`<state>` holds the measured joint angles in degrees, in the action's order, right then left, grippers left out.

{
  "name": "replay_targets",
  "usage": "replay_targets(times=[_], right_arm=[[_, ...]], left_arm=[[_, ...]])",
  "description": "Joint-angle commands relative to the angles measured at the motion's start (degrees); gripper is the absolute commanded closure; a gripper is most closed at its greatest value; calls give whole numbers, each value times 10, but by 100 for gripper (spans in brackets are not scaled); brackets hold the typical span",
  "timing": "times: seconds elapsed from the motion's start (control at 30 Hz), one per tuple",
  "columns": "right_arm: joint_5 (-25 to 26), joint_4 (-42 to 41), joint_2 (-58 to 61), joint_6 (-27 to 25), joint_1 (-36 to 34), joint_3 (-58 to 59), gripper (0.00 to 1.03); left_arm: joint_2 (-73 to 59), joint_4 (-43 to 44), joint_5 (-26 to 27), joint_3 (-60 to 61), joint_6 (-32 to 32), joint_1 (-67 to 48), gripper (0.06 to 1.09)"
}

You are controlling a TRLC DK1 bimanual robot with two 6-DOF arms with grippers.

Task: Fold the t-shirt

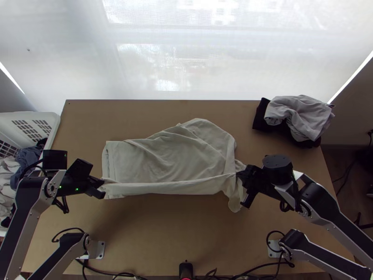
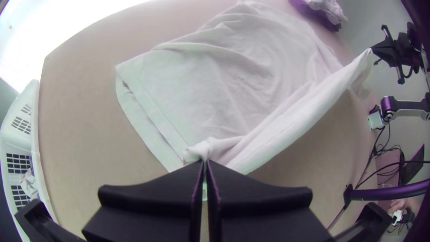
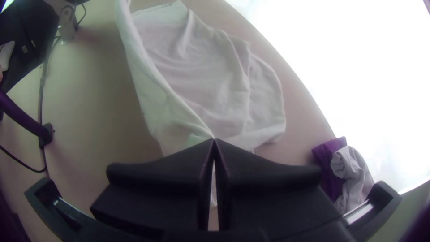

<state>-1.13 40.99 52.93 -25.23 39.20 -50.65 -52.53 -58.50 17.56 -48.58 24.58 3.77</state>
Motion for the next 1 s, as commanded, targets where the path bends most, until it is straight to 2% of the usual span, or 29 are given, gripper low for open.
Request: replay_targets(times=[0.0, 0.27, 0.5, 0.77, 0.97], right_arm=[[-2, -50, 37, -14, -29, 0, 100], [-1, -111, 63, -25, -62, -14, 100], [9, -174, 97, -24, -93, -90, 100], [64, -247, 90, -30, -94, -181, 100], [96, -319, 47, -69, -84, -198, 100]], left_arm=[[-13, 39, 0, 2, -11, 9, 105], [-58, 94, 0, -17, -13, 34, 105], [-105, 135, -2, -144, -59, 40, 105], [-108, 158, -11, -293, -122, 41, 105], [-90, 158, -16, -373, -146, 41, 105]])
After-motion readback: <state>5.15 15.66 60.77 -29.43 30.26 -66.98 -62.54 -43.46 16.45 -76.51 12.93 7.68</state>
